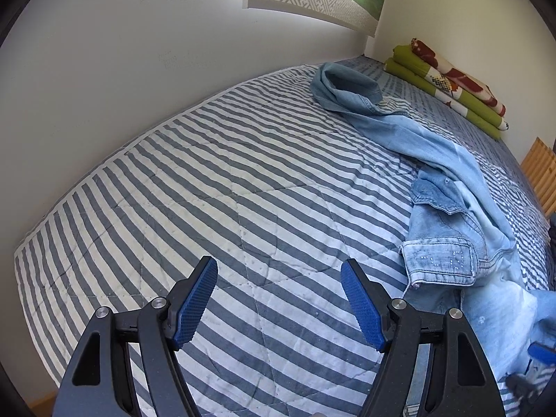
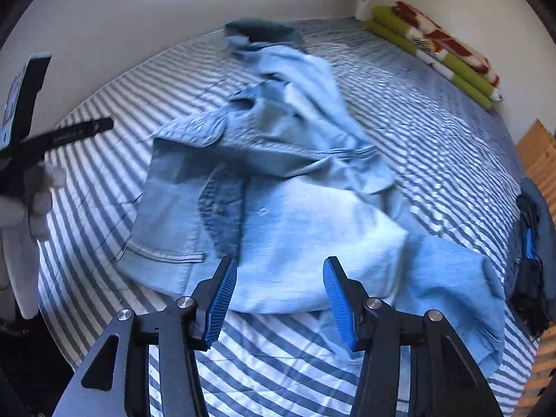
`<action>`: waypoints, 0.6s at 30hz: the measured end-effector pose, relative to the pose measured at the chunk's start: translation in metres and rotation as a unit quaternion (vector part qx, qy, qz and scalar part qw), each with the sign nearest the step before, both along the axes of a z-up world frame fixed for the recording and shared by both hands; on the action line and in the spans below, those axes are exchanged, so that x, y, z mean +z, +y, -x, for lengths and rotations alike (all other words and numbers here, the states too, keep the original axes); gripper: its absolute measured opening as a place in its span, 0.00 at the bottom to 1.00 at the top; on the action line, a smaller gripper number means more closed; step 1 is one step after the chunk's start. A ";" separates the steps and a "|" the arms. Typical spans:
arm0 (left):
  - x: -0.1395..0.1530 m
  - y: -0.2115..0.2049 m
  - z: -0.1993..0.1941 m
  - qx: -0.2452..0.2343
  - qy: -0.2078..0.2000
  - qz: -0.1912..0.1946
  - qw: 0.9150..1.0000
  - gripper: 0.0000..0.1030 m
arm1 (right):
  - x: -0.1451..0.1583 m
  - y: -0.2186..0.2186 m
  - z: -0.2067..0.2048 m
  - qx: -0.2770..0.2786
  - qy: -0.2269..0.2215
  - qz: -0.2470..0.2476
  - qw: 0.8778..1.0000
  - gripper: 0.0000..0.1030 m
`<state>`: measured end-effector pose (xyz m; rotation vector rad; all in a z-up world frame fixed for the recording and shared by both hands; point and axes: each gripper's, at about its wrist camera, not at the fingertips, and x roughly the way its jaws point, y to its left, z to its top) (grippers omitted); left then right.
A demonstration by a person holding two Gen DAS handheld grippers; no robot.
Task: Organize objects
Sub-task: 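Pull the denim shirt off the pile with the right tool, spreading it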
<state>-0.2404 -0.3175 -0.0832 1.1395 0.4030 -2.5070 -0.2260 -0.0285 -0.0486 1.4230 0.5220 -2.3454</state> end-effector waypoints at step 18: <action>-0.004 -0.010 -0.003 0.001 -0.004 -0.010 1.000 0.75 | -0.051 -0.063 -0.054 0.134 0.037 -0.051 0.989 0.52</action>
